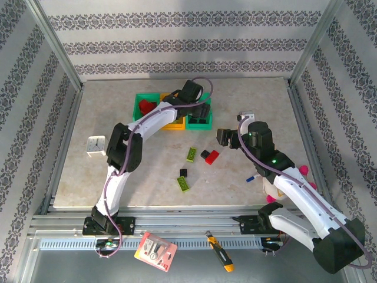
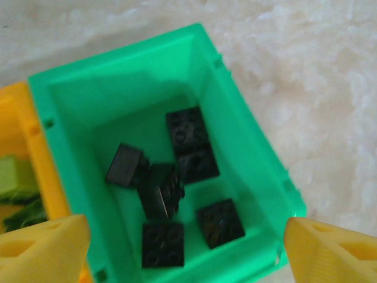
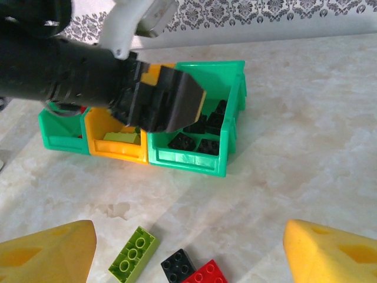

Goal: Sort the legos into containers by color
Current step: Place the lego in the container.

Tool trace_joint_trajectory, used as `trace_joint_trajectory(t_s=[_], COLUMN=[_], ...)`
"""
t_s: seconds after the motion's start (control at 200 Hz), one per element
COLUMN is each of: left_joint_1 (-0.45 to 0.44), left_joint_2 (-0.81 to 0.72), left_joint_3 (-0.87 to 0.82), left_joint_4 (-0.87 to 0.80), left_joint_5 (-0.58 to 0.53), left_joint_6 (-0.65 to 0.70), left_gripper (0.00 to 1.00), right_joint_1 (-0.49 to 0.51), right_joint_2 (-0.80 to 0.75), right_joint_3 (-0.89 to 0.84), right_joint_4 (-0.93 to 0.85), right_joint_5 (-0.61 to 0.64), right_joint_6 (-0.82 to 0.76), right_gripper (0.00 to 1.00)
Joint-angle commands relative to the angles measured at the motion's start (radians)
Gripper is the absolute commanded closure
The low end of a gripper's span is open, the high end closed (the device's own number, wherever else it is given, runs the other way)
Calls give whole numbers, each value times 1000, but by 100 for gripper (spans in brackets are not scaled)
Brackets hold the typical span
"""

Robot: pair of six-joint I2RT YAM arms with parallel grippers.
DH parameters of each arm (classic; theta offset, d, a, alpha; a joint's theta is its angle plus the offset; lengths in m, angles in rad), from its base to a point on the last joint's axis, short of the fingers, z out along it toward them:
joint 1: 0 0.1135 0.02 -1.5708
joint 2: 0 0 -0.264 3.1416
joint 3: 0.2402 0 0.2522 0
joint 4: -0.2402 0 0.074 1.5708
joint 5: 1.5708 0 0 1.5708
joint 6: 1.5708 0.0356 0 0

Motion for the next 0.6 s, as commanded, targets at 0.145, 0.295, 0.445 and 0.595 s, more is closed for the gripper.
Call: trace_joint_trajectory(t_s=[0.145,0.295,0.445,0.595], left_joint_1=[-78,-137,-186,-206], left_joint_2=[-293,-387,-417,-381], left_joint_3=[-347,-518,-613,-628], left_joint_4=[33,0,-4,-12], left_joint_5=[-95,-111,-78,-36], left_joint_6=[-109,-204,-276,-288], left_gripper=[9,7,7,7], right_joint_1=[-10,-11,-13,-13], right_joint_2=[5,13,28,36], right_joint_3=[-5,-6,-1,-1], right_joint_4=[-22,-23,-16,0], right_joint_5=[-35,-37,-47,-64], right_joint_6=[-36,-42,-45,-49], right_gripper=[17,16,16,16])
